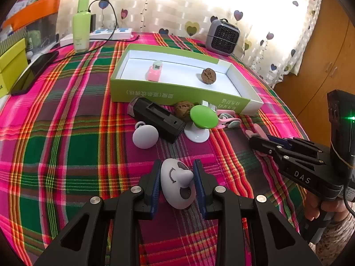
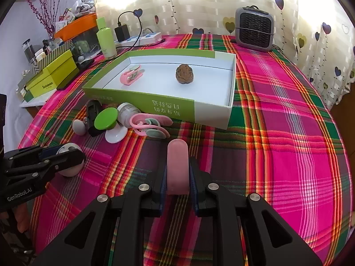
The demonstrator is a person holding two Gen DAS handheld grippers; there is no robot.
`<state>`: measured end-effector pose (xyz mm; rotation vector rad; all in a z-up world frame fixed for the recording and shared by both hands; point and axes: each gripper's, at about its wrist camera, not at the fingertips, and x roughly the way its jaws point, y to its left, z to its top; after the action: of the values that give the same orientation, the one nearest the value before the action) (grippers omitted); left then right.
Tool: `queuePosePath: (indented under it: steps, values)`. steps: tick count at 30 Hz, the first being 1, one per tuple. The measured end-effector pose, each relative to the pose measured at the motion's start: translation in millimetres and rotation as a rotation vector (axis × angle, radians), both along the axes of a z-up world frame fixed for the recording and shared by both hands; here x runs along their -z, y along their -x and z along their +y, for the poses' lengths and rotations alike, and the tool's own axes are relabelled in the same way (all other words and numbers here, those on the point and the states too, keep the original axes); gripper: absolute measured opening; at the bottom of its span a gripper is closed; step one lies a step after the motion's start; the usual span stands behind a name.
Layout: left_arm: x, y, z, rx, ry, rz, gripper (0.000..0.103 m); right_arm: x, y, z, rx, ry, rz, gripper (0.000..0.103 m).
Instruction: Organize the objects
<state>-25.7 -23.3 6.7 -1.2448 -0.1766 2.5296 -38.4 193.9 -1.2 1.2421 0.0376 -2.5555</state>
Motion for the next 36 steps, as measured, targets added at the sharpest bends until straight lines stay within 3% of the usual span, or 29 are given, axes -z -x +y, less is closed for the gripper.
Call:
queuePosePath:
  steps: [12, 36]
  values:
    - [-3, -3, 1, -0.007, -0.002, 0.01, 0.024, -2, -3, 0, -0.004, 0.013, 0.006, 0.019]
    - [-45, 8, 7, 0.018, -0.037, 0.106, 0.024, -33, -1, -5, -0.003, 0.025, 0.071, 0.019]
